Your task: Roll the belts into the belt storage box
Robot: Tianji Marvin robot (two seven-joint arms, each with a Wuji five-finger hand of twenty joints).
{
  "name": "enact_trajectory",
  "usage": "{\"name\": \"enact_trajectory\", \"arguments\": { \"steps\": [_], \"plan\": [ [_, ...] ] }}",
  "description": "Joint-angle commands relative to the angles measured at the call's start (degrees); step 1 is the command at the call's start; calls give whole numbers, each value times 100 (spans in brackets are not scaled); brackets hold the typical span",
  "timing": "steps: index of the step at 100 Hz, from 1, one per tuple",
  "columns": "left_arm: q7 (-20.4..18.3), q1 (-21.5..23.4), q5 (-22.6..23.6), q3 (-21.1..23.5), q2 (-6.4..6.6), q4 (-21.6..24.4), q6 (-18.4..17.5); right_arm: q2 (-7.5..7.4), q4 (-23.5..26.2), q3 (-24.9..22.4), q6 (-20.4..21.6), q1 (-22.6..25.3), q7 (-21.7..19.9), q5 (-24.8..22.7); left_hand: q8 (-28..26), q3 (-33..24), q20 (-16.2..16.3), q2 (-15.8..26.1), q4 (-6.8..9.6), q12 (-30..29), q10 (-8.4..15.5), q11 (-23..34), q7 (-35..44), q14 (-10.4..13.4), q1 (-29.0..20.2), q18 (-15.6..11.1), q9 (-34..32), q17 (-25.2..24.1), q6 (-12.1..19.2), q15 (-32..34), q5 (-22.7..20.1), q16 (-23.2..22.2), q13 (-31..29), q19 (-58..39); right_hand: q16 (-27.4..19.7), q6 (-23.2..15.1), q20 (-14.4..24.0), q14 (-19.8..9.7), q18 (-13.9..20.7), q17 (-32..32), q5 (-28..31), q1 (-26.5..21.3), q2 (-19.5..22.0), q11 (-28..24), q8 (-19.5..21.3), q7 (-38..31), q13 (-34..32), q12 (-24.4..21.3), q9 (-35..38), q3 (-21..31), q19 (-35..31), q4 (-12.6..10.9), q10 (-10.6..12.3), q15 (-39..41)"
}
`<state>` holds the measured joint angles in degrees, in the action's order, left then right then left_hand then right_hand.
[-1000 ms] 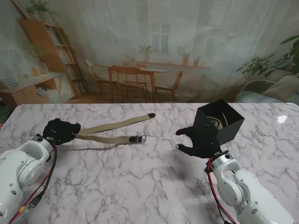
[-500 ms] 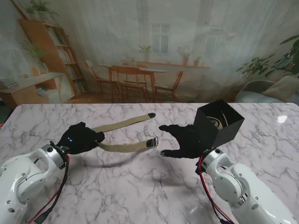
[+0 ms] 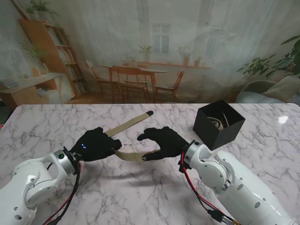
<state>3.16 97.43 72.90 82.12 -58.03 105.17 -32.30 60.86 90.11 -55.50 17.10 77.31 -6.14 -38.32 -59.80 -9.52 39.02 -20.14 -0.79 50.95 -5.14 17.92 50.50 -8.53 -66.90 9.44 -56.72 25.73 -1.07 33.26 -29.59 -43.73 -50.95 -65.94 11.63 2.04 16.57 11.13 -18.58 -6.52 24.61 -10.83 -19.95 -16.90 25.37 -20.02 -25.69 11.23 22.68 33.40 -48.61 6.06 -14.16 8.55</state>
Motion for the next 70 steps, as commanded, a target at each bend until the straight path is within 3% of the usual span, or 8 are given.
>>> {"name": "enact_trajectory", "arguments": {
  "steps": [1,6,13,23,34,49,58,70],
  "plan": [
    [-60,1,-11,-39,-17,36,-53,35,-70,83,40,-61,-133,-34,-186,-223,-17,185,17,83,-106,148,169,-55,-364,19,-150,-30,207,154,-73,-55,-118,-27,-137,-600,-4,-76,55,143,513,-131,5,37,382,-473,240,-31,-118,-273,140,-10,289,-243],
    [-84,-12,-43,-47,-17,26,-85,57,-158,182,58,-114,-50,-14,-189,-226,-20,193,17,84,-93,146,167,-49,-359,14,-140,-43,211,148,-70,-56,-103,-18,-187,-917,-27,-202,36,141,1138,-460,88,-42,649,-1001,131,2,274,-441,182,-47,599,-251],
    [-86,-41,-58,-68,-16,-8,-104,41,-182,249,106,-157,-90,-63,-196,-226,-22,192,15,90,-86,149,167,-37,-352,6,-135,-51,213,149,-64,-61,-99,-9,-224,-1194,-80,-242,16,85,1754,-638,56,-55,833,-1483,-3,10,741,-381,193,-73,694,-226],
    [-83,-67,-68,-85,-15,-62,-77,24,-181,293,157,-161,-147,-71,-202,-233,-23,197,15,99,-93,156,168,-37,-353,2,-133,-52,212,151,-64,-67,-93,-3,-211,-1327,-204,-204,-50,-37,2282,-503,-312,-137,1074,-2051,-288,85,1274,393,52,-13,527,-89],
    [-77,-78,-84,-100,-17,-100,-40,-1,-119,308,139,-131,-329,66,-206,-237,-22,200,16,105,-98,159,164,-36,-351,2,-123,-52,208,159,-56,-77,-92,1,-124,-931,-292,-63,-114,-77,2060,-306,-800,-280,1321,-2297,-487,256,1372,940,-23,72,195,37],
    [5,-73,-76,-125,-27,-110,56,-37,-82,347,193,-130,-544,230,-211,-243,-20,194,17,106,-106,166,160,-39,-354,2,-120,-51,197,170,-52,-88,-95,2,-52,-565,-393,60,-192,-74,1413,-214,-694,-348,1680,-2645,-642,440,1479,152,-17,51,111,92],
    [12,-115,-109,-166,-32,-130,70,-39,-107,403,220,-148,-649,476,-212,-242,-19,193,16,107,-110,174,158,-39,-350,2,-125,-51,192,177,-53,-94,-100,3,-58,-418,-416,68,-203,-6,1243,23,-689,-297,1658,-2596,-563,435,1376,-3,23,50,96,50],
    [-58,-214,-179,-275,-34,-160,88,-36,-193,558,297,-226,-657,543,-212,-247,-18,199,17,102,-116,175,152,-39,-354,4,-116,-56,185,180,-51,-99,-97,6,-97,-186,-404,65,-200,68,1151,307,-793,-88,1230,-2036,-289,280,783,250,116,55,19,-89]
  ]
}}
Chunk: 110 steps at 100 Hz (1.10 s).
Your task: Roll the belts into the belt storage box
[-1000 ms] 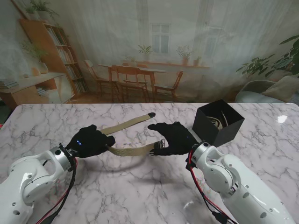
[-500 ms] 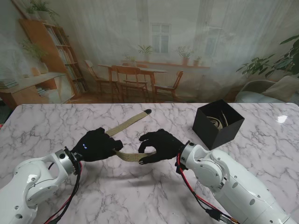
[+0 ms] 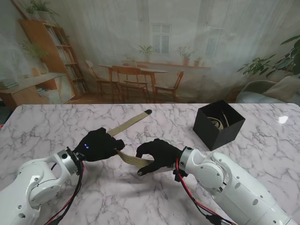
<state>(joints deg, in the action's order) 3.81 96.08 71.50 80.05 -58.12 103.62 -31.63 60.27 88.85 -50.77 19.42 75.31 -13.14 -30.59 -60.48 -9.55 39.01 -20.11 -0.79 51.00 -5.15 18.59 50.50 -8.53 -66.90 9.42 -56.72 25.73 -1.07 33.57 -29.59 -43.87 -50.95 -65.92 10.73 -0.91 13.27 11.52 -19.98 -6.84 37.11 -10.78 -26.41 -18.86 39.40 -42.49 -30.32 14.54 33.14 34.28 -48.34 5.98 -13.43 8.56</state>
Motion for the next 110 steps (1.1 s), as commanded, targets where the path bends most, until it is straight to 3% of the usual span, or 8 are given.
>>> {"name": "enact_trajectory", "arguments": {
  "steps": [1,15,25,41,44,53,90,110],
  "plan": [
    [-128,-87,-44,-77,-25,-8,25,22,-70,96,71,-31,45,-238,-145,-239,-17,186,15,97,-116,110,154,-37,-349,6,-118,-56,182,150,-56,-85,-97,4,-8,110,-73,21,-58,99,-94,284,-168,111,-182,221,179,-56,-287,175,88,61,-50,-92],
    [-132,-169,-93,-176,-32,-40,77,37,-122,241,56,-93,146,-369,-149,-247,-13,189,20,93,-120,112,148,-40,-362,10,-116,-53,178,148,-48,-87,-92,4,4,-469,-30,-27,-38,-82,562,-1393,379,-222,-155,-163,-73,-71,21,-739,-6,-84,221,37],
    [-126,-194,-101,-193,-34,-55,100,34,-90,222,-17,-55,122,-337,-153,-245,-12,196,20,95,-114,117,145,-44,-357,11,-109,-56,177,146,-39,-90,-82,7,-93,-754,-149,-183,26,-116,844,-3630,1368,-165,-1231,-859,-153,-147,491,-2994,-142,-239,436,22],
    [-267,-210,-206,-208,-32,-120,105,-20,155,-84,-65,239,-5,-443,-154,-237,-12,206,15,91,-126,113,133,-52,-356,22,-90,-70,149,139,-28,-88,-77,22,349,-822,-33,-787,67,-906,798,-4691,1361,-993,-1733,-1489,-2227,350,3781,-3469,-618,-354,1103,847],
    [-286,-221,-221,-228,-30,-149,105,-30,213,-152,-90,315,-56,-406,-153,-237,-12,208,16,90,-127,113,130,-60,-358,22,-89,-70,146,140,-26,-88,-79,23,563,-698,54,-881,89,-1110,812,-4616,1194,-1194,-1884,-1545,-2649,612,4185,-3102,-790,-446,1135,1040],
    [-370,-258,-300,-317,-25,-249,112,-56,343,-360,-55,528,-62,-526,-152,-231,-9,218,15,86,-127,111,117,-61,-356,27,-81,-66,133,138,-11,-87,-81,21,946,-590,301,-1077,246,-1680,955,-2729,59,-1798,-2128,-1582,-3540,1062,4943,1421,-1275,781,1292,1543],
    [-598,-608,-957,-924,-52,-792,285,-122,786,-1120,198,1221,-53,-1028,88,-152,-7,327,11,6,-128,88,-132,-63,-347,3,52,-91,19,30,45,-22,-19,45,1500,-224,647,-1196,1313,-2862,1248,-2899,-192,-3016,-2107,-1611,-4522,1669,5053,1792,-2398,807,1125,2520],
    [-509,-812,-933,-1153,-47,-1078,422,-139,1019,-1416,249,1450,-81,-1229,1706,284,-403,622,46,-1439,-276,66,-1420,-192,-299,3,1087,-528,-114,-983,-42,844,538,800,1600,-219,621,-1209,1306,-2921,1281,-2884,-208,-3133,-2027,-1620,-4514,1707,5042,1846,-2413,821,1125,2685]
  ]
}}
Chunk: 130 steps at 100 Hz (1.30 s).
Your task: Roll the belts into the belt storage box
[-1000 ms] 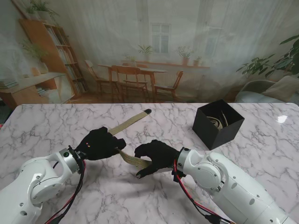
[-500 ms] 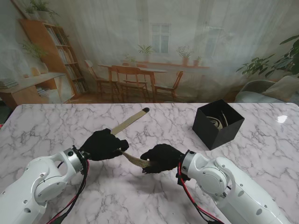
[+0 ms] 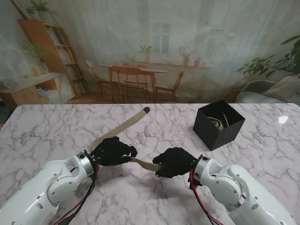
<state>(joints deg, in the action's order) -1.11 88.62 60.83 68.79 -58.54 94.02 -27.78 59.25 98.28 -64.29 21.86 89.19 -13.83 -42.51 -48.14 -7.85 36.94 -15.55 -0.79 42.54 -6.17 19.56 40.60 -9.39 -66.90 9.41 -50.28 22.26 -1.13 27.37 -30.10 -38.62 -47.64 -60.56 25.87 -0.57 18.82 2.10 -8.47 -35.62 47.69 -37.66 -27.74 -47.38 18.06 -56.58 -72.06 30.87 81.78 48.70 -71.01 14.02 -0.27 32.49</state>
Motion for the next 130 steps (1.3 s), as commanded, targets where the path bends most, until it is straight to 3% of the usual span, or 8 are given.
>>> {"name": "enact_trajectory", "arguments": {
  "steps": [1,8,23,56,90,110,119,130],
  "plan": [
    [-14,-73,153,-31,-3,-126,43,-37,83,-77,5,70,-11,-48,603,154,-235,180,48,-973,-198,22,-564,-117,-270,6,584,-228,-123,-426,2,408,273,319,85,-253,65,-274,154,-44,223,-197,-78,-280,109,-210,-336,73,179,405,-146,16,-190,290],
    [-50,-103,206,-22,10,-176,66,-44,140,-177,-4,135,-39,-113,1083,339,-495,327,45,-2138,-292,-373,-1221,-137,64,14,1175,-538,-135,-832,48,792,681,764,83,-254,60,-266,151,-42,224,-190,-83,-274,127,-214,-332,66,178,410,-146,19,-186,285],
    [-3,-104,280,107,16,-277,112,-45,215,-353,-29,282,-17,-259,1968,818,-904,869,25,-2802,-460,-912,-2434,-266,1067,31,2045,-986,-397,-1269,459,1306,1384,1335,67,-277,47,-250,123,-16,227,-185,-81,-233,164,-206,-329,38,176,420,-134,22,-180,246],
    [-429,-585,17,19,63,-927,129,-51,441,-559,-38,526,-43,-356,3216,880,-1210,247,-24,-3589,-543,-1581,-4061,-124,2722,-201,4139,-1491,-556,-1620,2013,1826,2395,2062,89,-279,57,-213,38,9,209,-182,-37,-228,202,-176,-326,26,179,400,-178,27,-174,263],
    [-887,-1322,-366,-601,118,-1653,87,-49,604,-687,0,687,-32,-426,3368,649,-1092,-285,7,-3563,110,-1455,-3860,216,2236,-449,3957,-1391,109,-1583,1715,1969,2297,1931,80,-288,50,-202,21,33,213,-203,-19,-202,235,-162,-321,10,179,365,-171,19,-173,221],
    [-1080,-1222,-281,-556,151,-1583,203,-34,699,-844,-4,830,55,-501,3112,71,-1002,-128,123,-3397,357,-1202,-3327,353,1289,-524,3538,-1256,365,-1486,1316,1948,2013,1731,75,-291,45,-198,6,44,208,-210,-11,-191,244,-153,-322,3,179,358,-161,16,-175,196],
    [-1175,-1176,-275,-522,163,-1561,241,-25,757,-940,9,919,107,-557,2907,-259,-921,3,185,-3262,503,-952,-2904,446,860,-565,2876,-1092,431,-1354,901,1870,1656,1516,75,-294,43,-210,1,47,203,-207,-9,-190,247,-148,-321,3,180,353,-158,17,-174,189],
    [-1229,-1160,-182,-532,181,-1582,325,-17,826,-1071,7,1035,161,-651,2509,-531,-871,245,42,-3039,907,-609,-2018,671,531,-589,1446,-949,349,-1148,104,1731,975,1241,74,-307,42,-205,-3,48,203,-213,-7,-184,250,-144,-320,0,175,349,-157,16,-174,179]
  ]
}}
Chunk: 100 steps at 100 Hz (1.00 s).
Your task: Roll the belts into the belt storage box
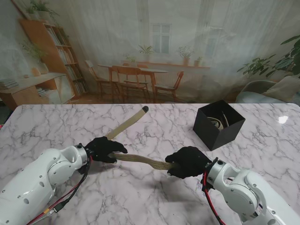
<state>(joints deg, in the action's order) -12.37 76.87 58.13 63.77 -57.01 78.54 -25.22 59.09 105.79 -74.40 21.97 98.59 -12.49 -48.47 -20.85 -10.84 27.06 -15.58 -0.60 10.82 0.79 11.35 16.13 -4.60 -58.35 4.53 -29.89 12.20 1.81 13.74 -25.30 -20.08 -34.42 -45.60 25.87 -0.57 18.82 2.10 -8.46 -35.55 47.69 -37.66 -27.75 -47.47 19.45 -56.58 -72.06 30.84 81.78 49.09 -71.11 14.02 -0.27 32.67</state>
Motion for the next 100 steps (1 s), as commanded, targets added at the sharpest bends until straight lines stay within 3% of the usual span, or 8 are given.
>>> {"name": "enact_trajectory", "arguments": {
  "steps": [1,3,13,25,51,76,87,100],
  "plan": [
    [-94,15,105,-33,29,-39,76,-1,80,-74,-5,106,31,-64,-361,-235,120,210,-20,165,215,269,609,207,-406,-76,-788,63,58,249,-503,-145,-447,-283,74,-305,42,-208,-5,42,203,-216,-10,-176,112,-144,-321,3,178,311,-146,15,-177,160],
    [-105,21,130,-32,32,-39,107,0,92,-103,-8,130,38,-84,-589,-147,128,171,-88,213,230,325,845,214,-610,-17,-1041,59,88,292,-706,-190,-585,-342,74,-299,42,-198,-5,42,206,-215,-9,-174,113,-143,-321,3,177,308,-146,15,-178,157],
    [-163,96,407,27,54,22,330,-5,173,-281,-11,270,-8,-142,-907,-3,255,234,-79,857,164,354,1681,191,-1133,227,-2048,145,197,575,-1264,-430,-1143,-643,75,-289,41,-196,-3,42,228,-221,-27,-174,109,-138,-323,3,179,312,-145,11,-185,150],
    [-268,215,709,206,82,104,483,-10,276,-500,0,471,-80,-195,-988,89,408,224,-57,1327,26,466,2243,77,-1224,417,-2656,245,208,892,-1588,-668,-1512,-938,76,-306,40,-208,16,49,243,-220,-28,-169,114,-138,-322,2,177,311,-142,11,-190,141],
    [-149,769,1662,1025,120,527,561,4,355,-897,-174,819,69,-782,-1166,95,543,240,-59,1858,-50,647,2559,-31,-1205,431,-2881,398,211,1241,-1630,-1066,-1652,-1228,70,-329,35,-211,19,58,253,-225,-32,-128,129,-130,-307,-15,170,305,-131,10,-192,102],
    [90,1402,2241,1835,98,1148,566,-3,275,-958,-376,915,255,-1414,-1182,140,563,267,-50,2179,-133,815,2537,-124,-1210,479,-2881,408,156,1512,-1604,-1453,-1626,-1298,57,-438,25,-276,67,64,240,-191,-11,-43,155,-111,-274,-48,164,271,-108,15,-159,42],
    [32,1509,2303,1889,94,1298,512,-16,68,-769,-516,809,348,-1577,-1114,170,557,294,-46,2345,-123,897,2424,-147,-1208,493,-2858,392,135,1629,-1584,-1624,-1582,-1285,30,-530,-7,-317,94,136,209,-148,26,114,160,-72,-194,-114,159,208,-23,17,-110,-61],
    [-78,1409,2370,1649,119,1139,556,-56,-234,-448,-709,617,479,-2016,-1017,255,541,354,-63,2446,-120,862,2259,-211,-1148,574,-2737,357,61,1581,-1507,-1705,-1441,-1238,-40,-820,-38,-408,31,294,150,-20,128,432,73,-11,-31,-239,166,60,104,18,39,-282]
  ]
}}
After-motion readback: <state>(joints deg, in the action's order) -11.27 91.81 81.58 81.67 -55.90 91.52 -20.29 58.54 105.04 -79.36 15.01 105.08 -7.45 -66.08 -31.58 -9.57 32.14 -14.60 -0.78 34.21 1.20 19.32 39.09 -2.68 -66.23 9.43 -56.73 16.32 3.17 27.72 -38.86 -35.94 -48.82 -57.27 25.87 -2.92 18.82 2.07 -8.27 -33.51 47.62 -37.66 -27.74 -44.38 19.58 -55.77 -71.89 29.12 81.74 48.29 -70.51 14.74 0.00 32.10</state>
